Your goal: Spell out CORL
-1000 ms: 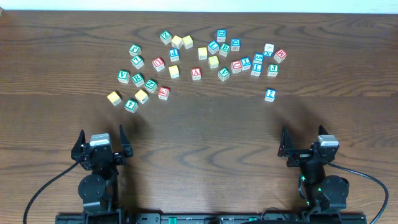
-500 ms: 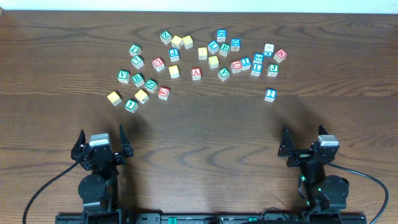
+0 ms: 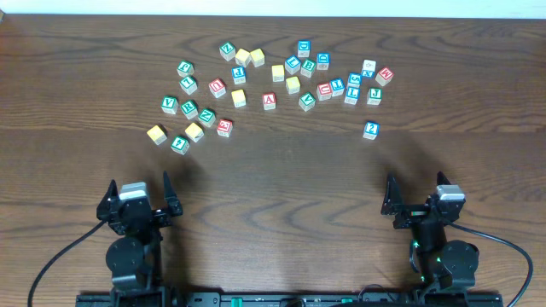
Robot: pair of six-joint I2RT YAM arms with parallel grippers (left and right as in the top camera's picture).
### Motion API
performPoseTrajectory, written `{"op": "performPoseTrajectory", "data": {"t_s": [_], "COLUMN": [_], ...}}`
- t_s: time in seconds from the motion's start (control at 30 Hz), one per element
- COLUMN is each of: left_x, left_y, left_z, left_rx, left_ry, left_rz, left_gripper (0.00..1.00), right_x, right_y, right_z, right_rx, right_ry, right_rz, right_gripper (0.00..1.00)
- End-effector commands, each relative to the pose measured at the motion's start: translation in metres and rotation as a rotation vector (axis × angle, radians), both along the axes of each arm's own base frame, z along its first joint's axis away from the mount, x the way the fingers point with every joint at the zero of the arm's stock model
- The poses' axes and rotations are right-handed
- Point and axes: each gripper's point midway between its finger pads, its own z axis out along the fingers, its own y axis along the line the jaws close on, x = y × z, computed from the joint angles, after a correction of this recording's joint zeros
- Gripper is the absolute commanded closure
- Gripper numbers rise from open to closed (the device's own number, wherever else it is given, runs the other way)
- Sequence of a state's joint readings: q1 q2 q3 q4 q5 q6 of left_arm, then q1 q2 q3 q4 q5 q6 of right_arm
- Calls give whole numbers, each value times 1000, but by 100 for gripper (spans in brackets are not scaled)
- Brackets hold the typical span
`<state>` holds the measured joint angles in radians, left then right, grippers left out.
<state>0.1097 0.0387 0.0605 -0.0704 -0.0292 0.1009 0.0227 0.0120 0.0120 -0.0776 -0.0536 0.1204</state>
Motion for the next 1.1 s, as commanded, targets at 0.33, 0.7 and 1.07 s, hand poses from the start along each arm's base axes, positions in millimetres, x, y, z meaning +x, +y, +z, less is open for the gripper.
{"op": "performPoseTrajectory", "data": {"t_s": [0.33,0.7,1.07], "left_x": [22,61,81], "left_y": [-15,-28,-30], "left_z": [47,58,72], "left_rx": [-51,-149,-201], "left_ry": [77,320,522], "left_rz": [-96,-180,-188], "left_gripper": [2,2,2], "right_x": [0,0,0], "right_y": [-1,-1,-1], "right_z": [0,0,0], "right_rx": [-13,-13,-13], "right_ry": [-4,-4,-4], "right_rz": [-2,-2,-2], "right_gripper": [1,1,1]}}
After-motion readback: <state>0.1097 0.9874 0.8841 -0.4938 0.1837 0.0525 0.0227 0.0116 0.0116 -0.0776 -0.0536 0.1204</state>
